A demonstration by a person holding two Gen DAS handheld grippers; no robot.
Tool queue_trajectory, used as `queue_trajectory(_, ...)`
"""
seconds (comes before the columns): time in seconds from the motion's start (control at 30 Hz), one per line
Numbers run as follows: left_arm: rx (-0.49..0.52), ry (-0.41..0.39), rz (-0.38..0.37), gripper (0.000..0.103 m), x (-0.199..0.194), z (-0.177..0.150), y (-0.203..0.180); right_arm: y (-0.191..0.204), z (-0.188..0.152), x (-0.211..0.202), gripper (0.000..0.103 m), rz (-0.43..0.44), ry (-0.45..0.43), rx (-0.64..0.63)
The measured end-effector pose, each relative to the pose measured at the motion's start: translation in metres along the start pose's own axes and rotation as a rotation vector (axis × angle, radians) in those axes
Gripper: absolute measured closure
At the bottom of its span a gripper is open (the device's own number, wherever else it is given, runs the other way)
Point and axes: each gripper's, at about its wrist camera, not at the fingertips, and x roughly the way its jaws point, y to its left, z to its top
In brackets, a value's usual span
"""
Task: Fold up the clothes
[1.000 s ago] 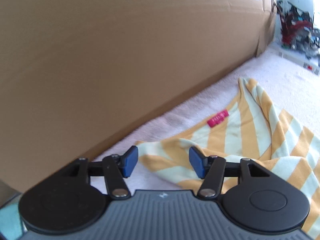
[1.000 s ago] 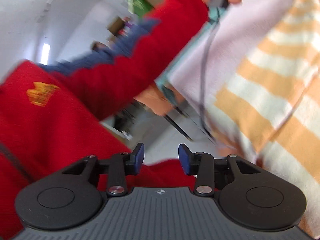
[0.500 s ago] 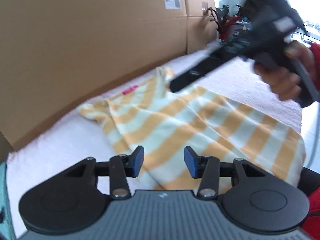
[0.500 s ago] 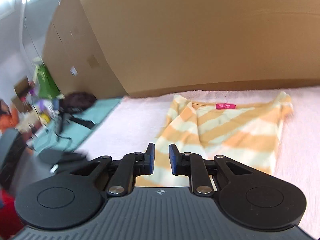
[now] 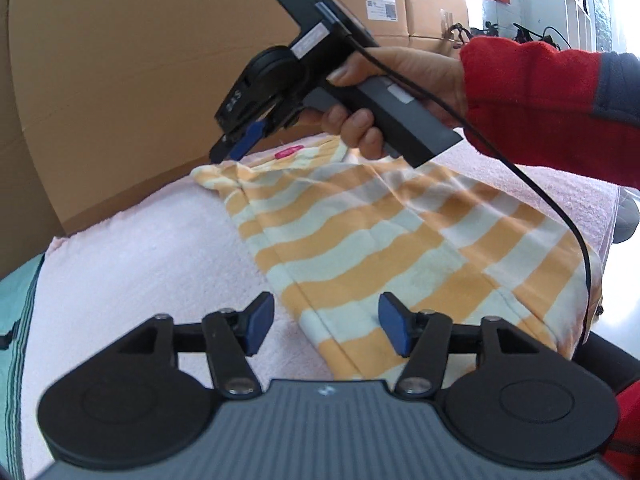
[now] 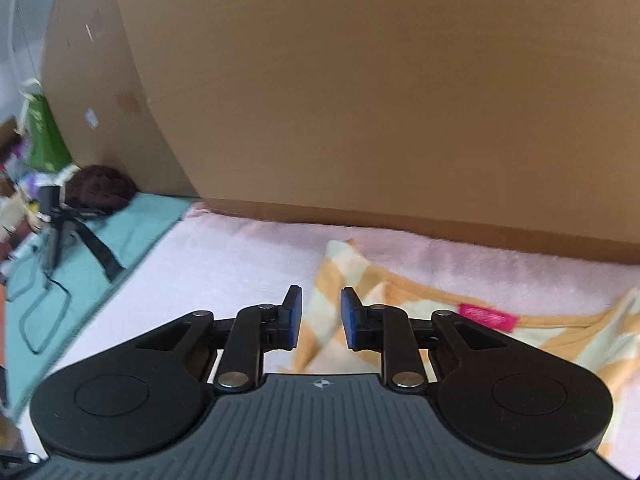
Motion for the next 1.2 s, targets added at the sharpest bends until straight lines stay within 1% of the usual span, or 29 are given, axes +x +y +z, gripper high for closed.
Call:
queue_trajectory(0.03,-0.016,-0.011,-0.021,0.042,-0.003,0.001,0.001,0.0,0.001,0.001,0.08,-0.051,0.016,-0.029)
queue_trajectory(0.1,-0.016,-0.027,-0.064,0.042,-0.003,0.005,-0.001,-0.002,0.002,0.01,0.081,-0.098,0.062,-0.043)
queue_trajectory(0.13,-0.015,-0.024,-0.068,0.042,0.0,0.007,-0.002,-0.003,0.002,0.014,0.081,-0.116,0.081,-0.048)
queue_trajectory(0.17,-0.014,-0.019,-0.071,0.043,0.003,0.008,-0.002,-0.001,0.002,0.019,0.081,-0.114,0.087,-0.045)
queue_trajectory(0.2,-0.026,0.0,-0.081,0.046,0.007,0.008,-0.002,0.0,0.002,0.022,0.081,-0.114,0.092,-0.043)
queue_trajectory(0.3,-0.067,0.035,-0.089,0.048,0.02,0.008,0.003,0.002,0.0,0.028,0.082,-0.134,0.094,-0.034)
queue_trajectory(0.33,-0.071,0.032,-0.086,0.048,0.019,0.008,0.003,0.003,-0.001,0.029,0.084,-0.14,0.095,-0.031)
queue_trajectory(0.37,-0.073,0.028,-0.083,0.047,0.018,0.007,0.003,0.002,0.0,0.028,0.09,-0.142,0.095,-0.031)
queue_trajectory(0.4,-0.075,0.023,-0.079,0.048,0.017,0.007,0.003,0.002,0.0,0.027,0.099,-0.145,0.095,-0.032)
queue_trajectory(0.5,-0.097,0.015,-0.088,0.049,0.015,0.005,0.006,0.002,0.005,0.018,0.099,-0.138,0.062,-0.016)
queue_trajectory(0.57,-0.116,0.022,-0.09,0.056,0.018,0.004,0.009,0.002,0.007,0.02,0.099,-0.127,0.057,0.008)
queue_trajectory(0.6,-0.126,0.025,-0.091,0.063,0.02,0.003,0.011,0.002,0.008,0.021,0.099,-0.122,0.054,0.02)
queue_trajectory(0.63,-0.133,0.026,-0.09,0.072,0.02,0.003,0.012,0.001,0.008,0.022,0.099,-0.117,0.051,0.031)
queue_trajectory(0.7,-0.157,0.027,-0.095,0.081,0.018,0.003,0.015,0.001,0.01,0.025,0.099,-0.106,0.045,0.055)
queue_trajectory(0.73,-0.171,0.028,-0.098,0.085,0.017,0.002,0.016,0.001,0.011,0.026,0.099,-0.101,0.043,0.067)
queue_trajectory(0.8,-0.2,0.029,-0.103,0.088,0.014,0.001,0.019,0.0,0.012,0.028,0.099,-0.09,0.037,0.09)
queue_trajectory(0.83,-0.199,0.029,-0.101,0.089,0.013,0.001,0.018,0.0,0.012,0.031,0.099,-0.095,0.039,0.096)
queue_trajectory(0.87,-0.195,0.029,-0.099,0.089,0.012,0.0,0.017,-0.001,0.009,0.037,0.099,-0.124,0.054,0.083)
queue_trajectory(0.93,-0.185,0.028,-0.097,0.088,0.009,0.001,0.014,-0.006,0.005,0.038,0.097,-0.128,0.055,0.073)
queue_trajectory(0.97,-0.182,0.027,-0.099,0.087,0.007,0.001,0.013,-0.012,0.006,0.033,0.091,-0.111,0.046,0.1)
queue_trajectory(1.0,-0.177,0.028,-0.09,0.08,0.007,0.002,0.013,-0.017,0.007,0.027,0.086,-0.091,0.036,0.131)
queue_trajectory(1.03,-0.168,0.033,-0.075,0.068,0.009,0.001,0.013,-0.021,0.01,0.019,0.085,-0.067,0.024,0.162)
queue_trajectory(1.07,-0.157,0.04,-0.062,0.063,0.011,0.002,0.012,-0.021,0.013,0.013,0.085,-0.048,0.021,0.162)
queue_trajectory(1.13,-0.142,0.04,-0.063,0.061,0.013,0.003,0.01,-0.013,0.017,0.01,0.084,-0.013,0.037,0.133)
queue_trajectory(1.2,-0.139,0.041,-0.074,0.062,0.016,0.004,0.009,-0.001,0.016,0.017,0.082,-0.024,0.078,0.085)
